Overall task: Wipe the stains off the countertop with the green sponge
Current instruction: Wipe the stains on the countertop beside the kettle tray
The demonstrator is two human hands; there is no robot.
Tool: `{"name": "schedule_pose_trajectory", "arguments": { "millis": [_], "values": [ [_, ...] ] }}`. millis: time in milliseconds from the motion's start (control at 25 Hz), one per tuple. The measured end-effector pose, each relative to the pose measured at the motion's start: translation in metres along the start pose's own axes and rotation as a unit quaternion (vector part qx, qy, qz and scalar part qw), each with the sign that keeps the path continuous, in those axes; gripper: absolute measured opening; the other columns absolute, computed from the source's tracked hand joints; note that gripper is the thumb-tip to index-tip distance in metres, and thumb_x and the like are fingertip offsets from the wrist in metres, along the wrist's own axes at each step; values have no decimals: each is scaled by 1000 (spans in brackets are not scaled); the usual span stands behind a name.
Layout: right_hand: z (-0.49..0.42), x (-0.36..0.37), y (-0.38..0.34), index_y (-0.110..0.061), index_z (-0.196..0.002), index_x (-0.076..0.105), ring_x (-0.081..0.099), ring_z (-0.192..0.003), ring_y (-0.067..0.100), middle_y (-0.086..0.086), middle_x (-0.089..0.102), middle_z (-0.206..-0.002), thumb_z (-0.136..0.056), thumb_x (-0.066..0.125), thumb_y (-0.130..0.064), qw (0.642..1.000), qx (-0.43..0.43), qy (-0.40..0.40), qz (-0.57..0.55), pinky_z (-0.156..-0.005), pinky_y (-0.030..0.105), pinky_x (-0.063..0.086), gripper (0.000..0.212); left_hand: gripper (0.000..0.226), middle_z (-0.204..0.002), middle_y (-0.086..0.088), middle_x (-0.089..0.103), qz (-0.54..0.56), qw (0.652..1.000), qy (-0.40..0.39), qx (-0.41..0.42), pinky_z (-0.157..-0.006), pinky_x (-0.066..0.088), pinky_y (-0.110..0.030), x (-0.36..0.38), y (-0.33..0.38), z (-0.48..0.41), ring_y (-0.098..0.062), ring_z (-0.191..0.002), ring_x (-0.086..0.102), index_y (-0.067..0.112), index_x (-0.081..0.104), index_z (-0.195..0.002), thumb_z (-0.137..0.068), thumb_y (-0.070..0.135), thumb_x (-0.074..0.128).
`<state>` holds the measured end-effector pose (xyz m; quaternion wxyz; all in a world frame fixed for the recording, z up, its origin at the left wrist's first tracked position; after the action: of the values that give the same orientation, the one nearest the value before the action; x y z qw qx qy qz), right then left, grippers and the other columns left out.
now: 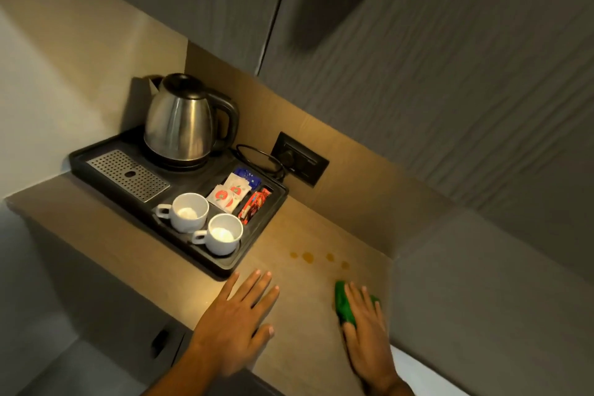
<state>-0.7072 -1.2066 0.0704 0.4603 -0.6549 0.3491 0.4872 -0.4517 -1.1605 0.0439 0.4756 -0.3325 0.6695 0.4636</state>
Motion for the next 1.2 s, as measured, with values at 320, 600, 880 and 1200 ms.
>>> {"name": "schedule_pose_trajectory", "arguments": {
  "millis": [320, 600, 880, 1200],
  "values": [
    [-88, 6, -1, -23, -158, 23, 9, -154, 22, -1, 21, -166, -99, 44, -24, 996, 92, 9, 0, -123, 49, 6, 62, 68, -171, 2, 0, 6, 1000, 15, 6, -117, -5, -55, -5, 4, 1, -19, -153, -11, 31, 10, -161, -103, 65, 22],
    [-91, -7, 27, -23, -158, 22, 14, -153, 26, 3, 25, -165, -101, 48, -20, 992, 119, 25, 18, -122, 49, 11, 63, 67, -171, 1, 4, 2, 1000, 26, 1, -117, -5, -55, -4, 3, 1, -18, -154, -8, 31, 13, -160, -103, 64, 26],
    [-52, 20, -36, -44, -156, 16, 4, -154, 15, -12, 18, -166, -91, 41, -31, 997, -73, -22, -25, -123, 50, 6, 71, 68, -172, 2, 0, 17, 1000, 11, -6, -120, -6, -55, -2, 3, 1, -15, -153, -15, 32, 9, -160, -102, 63, 25],
    [-115, 35, -85, -27, -158, 21, 7, -154, 25, -1, 17, -167, -91, 56, -13, 993, -107, -44, -28, -123, 51, 4, 77, 67, -171, 0, -3, 8, 1000, -4, -10, -123, -4, -57, -6, 6, 2, -17, -153, -14, 29, 7, -160, -104, 59, 27]
  ]
}}
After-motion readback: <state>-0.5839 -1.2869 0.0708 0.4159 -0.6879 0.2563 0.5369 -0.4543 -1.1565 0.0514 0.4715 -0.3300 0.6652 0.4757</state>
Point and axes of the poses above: each hand's wrist, its own z-axis away from the middle knuckle, its own x-axis out of the palm, y = z × x, the point moved 10 cm from there along -z, towards the middle knuckle
